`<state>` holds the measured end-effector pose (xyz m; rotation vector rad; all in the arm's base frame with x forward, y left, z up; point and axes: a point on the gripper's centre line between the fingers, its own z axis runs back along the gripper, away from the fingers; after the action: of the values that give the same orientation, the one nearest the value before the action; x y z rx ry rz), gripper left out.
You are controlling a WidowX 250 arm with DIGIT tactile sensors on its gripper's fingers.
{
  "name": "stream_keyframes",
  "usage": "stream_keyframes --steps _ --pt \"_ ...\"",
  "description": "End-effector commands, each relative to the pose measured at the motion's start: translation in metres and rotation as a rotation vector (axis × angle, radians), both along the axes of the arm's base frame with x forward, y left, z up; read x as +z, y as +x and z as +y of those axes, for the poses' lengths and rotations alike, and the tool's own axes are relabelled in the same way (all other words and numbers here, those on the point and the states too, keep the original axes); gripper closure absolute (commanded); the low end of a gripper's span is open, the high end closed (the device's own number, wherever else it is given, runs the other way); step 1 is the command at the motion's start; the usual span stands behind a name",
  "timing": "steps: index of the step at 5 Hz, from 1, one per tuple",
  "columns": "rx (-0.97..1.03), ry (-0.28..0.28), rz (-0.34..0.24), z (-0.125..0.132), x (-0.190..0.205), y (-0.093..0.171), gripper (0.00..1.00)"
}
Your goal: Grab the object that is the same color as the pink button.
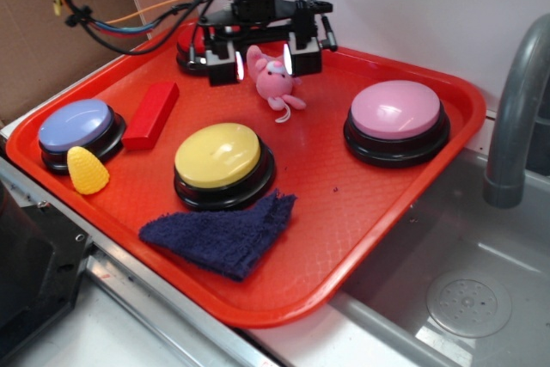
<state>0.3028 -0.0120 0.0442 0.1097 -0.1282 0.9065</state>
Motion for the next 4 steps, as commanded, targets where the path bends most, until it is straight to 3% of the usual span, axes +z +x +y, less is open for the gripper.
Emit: stream_keyframes --steps 1,2,4 --pt "-0.058 -0.041 -0.087 0.0214 -0.0028 0.0195 0.00" --pt "-0.110 0.005 -0.096 0.0220 -0.0020 0.0202 1.00" --pt "-0.254 -0.017 -0.074 0.0302 -0.0014 0.0202 1.00"
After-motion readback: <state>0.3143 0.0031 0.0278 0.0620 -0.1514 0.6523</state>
